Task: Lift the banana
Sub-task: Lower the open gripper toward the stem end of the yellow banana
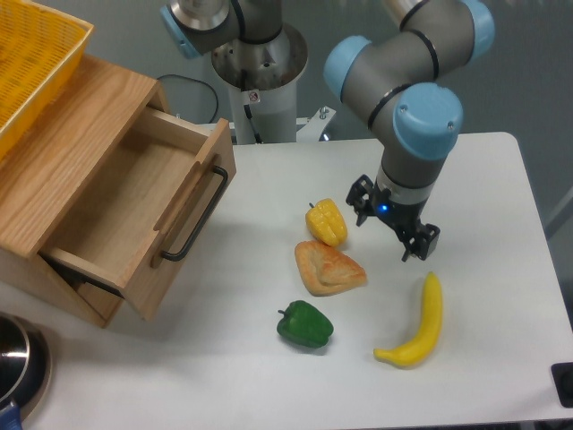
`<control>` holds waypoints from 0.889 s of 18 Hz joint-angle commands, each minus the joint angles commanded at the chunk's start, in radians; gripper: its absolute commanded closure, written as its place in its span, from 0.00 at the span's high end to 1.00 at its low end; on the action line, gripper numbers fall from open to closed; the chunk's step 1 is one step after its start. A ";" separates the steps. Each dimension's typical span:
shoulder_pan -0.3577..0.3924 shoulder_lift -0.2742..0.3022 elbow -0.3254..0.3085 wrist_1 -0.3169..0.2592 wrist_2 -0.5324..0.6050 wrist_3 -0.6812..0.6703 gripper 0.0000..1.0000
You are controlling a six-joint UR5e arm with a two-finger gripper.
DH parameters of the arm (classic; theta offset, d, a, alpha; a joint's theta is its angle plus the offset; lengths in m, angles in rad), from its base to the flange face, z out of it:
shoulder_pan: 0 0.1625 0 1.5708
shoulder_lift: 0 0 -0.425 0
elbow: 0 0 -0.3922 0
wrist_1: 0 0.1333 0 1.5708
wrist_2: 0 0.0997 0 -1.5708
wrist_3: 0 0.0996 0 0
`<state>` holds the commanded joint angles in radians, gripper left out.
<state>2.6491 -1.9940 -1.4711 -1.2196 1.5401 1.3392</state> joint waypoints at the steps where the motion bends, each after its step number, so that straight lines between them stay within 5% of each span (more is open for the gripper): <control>1: 0.003 -0.009 0.006 0.003 0.003 0.000 1.00; 7: 0.012 -0.060 0.031 0.012 0.011 -0.002 1.00; 11: 0.022 -0.069 -0.030 0.146 0.000 -0.021 1.00; 16: 0.035 -0.103 -0.029 0.180 0.000 -0.028 1.00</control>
<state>2.6844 -2.0969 -1.5003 -1.0401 1.5401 1.3116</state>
